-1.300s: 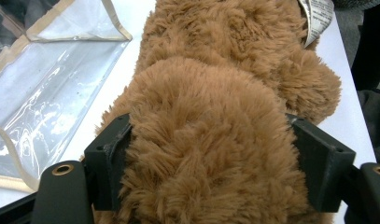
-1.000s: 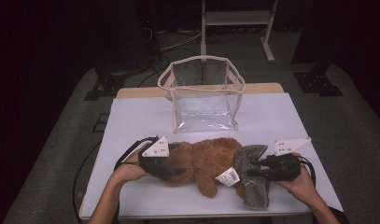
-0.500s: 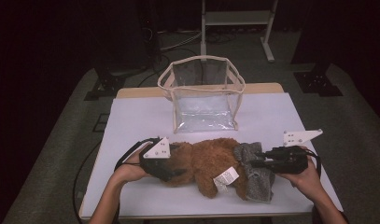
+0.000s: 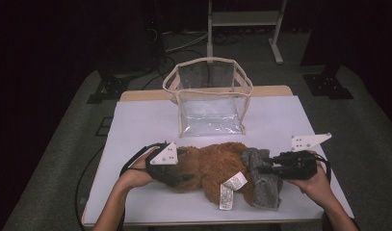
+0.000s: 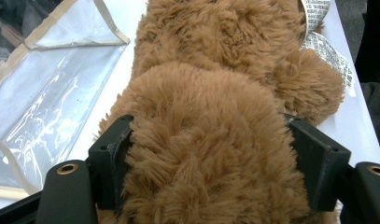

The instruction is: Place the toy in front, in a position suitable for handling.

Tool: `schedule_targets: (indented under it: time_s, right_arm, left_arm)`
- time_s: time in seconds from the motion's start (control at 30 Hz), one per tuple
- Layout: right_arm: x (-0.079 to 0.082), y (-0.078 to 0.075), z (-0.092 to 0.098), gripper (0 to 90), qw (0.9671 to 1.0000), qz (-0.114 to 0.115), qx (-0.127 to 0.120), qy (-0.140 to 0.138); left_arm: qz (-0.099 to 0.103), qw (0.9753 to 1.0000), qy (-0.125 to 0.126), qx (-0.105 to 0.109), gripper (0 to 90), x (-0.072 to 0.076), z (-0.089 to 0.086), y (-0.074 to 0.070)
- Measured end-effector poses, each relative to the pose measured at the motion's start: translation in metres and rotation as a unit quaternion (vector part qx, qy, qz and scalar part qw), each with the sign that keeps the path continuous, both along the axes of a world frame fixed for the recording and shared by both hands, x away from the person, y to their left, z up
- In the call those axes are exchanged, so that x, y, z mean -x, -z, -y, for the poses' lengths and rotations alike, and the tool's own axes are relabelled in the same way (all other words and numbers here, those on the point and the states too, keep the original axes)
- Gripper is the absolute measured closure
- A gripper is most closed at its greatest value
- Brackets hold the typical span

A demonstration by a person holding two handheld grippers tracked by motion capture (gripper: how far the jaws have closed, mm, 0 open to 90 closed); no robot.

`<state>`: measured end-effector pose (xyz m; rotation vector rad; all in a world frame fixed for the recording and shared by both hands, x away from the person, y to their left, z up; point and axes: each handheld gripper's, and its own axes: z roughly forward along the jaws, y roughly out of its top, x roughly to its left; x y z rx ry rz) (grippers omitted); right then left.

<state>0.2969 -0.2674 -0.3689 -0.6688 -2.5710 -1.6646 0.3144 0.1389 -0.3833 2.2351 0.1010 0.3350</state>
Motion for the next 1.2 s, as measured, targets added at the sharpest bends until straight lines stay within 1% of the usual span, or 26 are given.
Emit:
schedule_targets:
  time_s: [0.03,0.13,0.17,0.23,0.27,0.33,0.4,0.5,0.53,0.6,0.67,0.77,0.83,0.9,0.97,1.03,1.07,1.17,1.2]
  right_arm:
    - [-0.002,-0.007,-0.004,70.5,1.0,0.007,0.001,-0.004]
    - [-0.01,-0.028,-0.023,70.5,0.9989,0.034,0.026,-0.02]
    - [-0.014,-0.034,-0.031,70.4,0.9983,0.041,0.033,-0.027]
    - [-0.022,-0.045,-0.051,70.4,0.9963,0.051,0.056,-0.041]
    - [-0.028,-0.049,-0.061,70.4,0.9953,0.053,0.066,-0.048]
    - [-0.04,-0.054,-0.08,70.5,0.9935,0.054,0.08,-0.061]
    - [-0.052,-0.056,-0.097,70.4,0.9911,0.056,0.099,-0.069]
    - [-0.065,-0.053,-0.112,70.4,0.9883,0.051,0.123,-0.075]
    - [-0.069,-0.049,-0.114,70.3,0.9876,0.042,0.13,-0.076]
    - [-0.072,-0.043,-0.112,70.5,0.988,0.031,0.131,-0.077]
    - [-0.073,-0.036,-0.105,70.8,0.9898,0.014,0.121,-0.074]
    - [-0.069,-0.028,-0.094,71.2,0.9916,0.003,0.111,-0.066]
    - [-0.064,-0.024,-0.087,71.5,0.9925,-0.001,0.104,-0.065]
    - [-0.058,-0.022,-0.08,71.6,0.9932,-0.001,0.099,-0.061]
    - [-0.052,-0.02,-0.073,71.8,0.9938,0.002,0.095,-0.058]
    - [-0.047,-0.018,-0.067,71.8,0.9946,0.001,0.089,-0.054]
    - [-0.045,-0.017,-0.065,71.8,0.9947,0.001,0.087,-0.054]
    - [-0.039,-0.018,-0.064,71.8,0.9945,0.002,0.088,-0.056]
    - [-0.037,-0.019,-0.066,71.8,0.994,0.004,0.092,-0.058]
  left_arm:
    - [0.002,1.0,0.001,-0.001,25.9,0.0,0.001,0.0]
    - [0.002,1.0,0.003,-0.001,26.0,0.0,0.004,0.0]
    - [0.002,1.0,0.004,0.0,26.0,0.0,0.004,0.0]
    - [0.003,1.0,0.005,-0.003,26.0,0.0,0.005,0.0]
    - [0.004,1.0,0.004,-0.004,25.9,0.0,0.005,0.0]
    - [0.005,1.0,0.004,-0.006,25.9,0.001,0.006,0.0]
    - [0.008,0.9999,0.004,-0.008,25.9,0.001,0.006,0.0]
    - [0.01,0.9999,0.005,-0.01,25.9,0.002,0.005,0.0]
    - [0.009,0.9999,0.005,-0.009,26.0,0.002,0.005,0.0]
    - [0.008,0.9999,0.004,-0.006,25.9,0.001,0.004,0.0]
    - [0.008,1.0,0.004,-0.005,25.8,0.001,0.003,-0.002]
    - [0.006,1.0,0.001,-0.001,22.9,0.0,0.004,-0.005]
    - [0.004,1.0,-0.002,-0.002,20.0,0.001,0.002,-0.009]
    - [-0.006,0.9999,-0.011,-0.001,16.9,0.0,-0.002,-0.013]
    - [-0.014,0.9996,-0.024,0.007,14.7,-0.001,-0.007,-0.016]
    - [-0.025,0.9992,-0.028,0.014,14.9,-0.004,-0.01,-0.015]
    - [-0.028,0.9991,-0.027,0.013,15.9,-0.005,-0.01,-0.013]
    - [-0.031,0.9992,-0.024,-0.005,24.1,-0.004,-0.005,-0.005]
    - [-0.031,0.9992,-0.024,-0.004,25.3,-0.004,-0.004,-0.003]
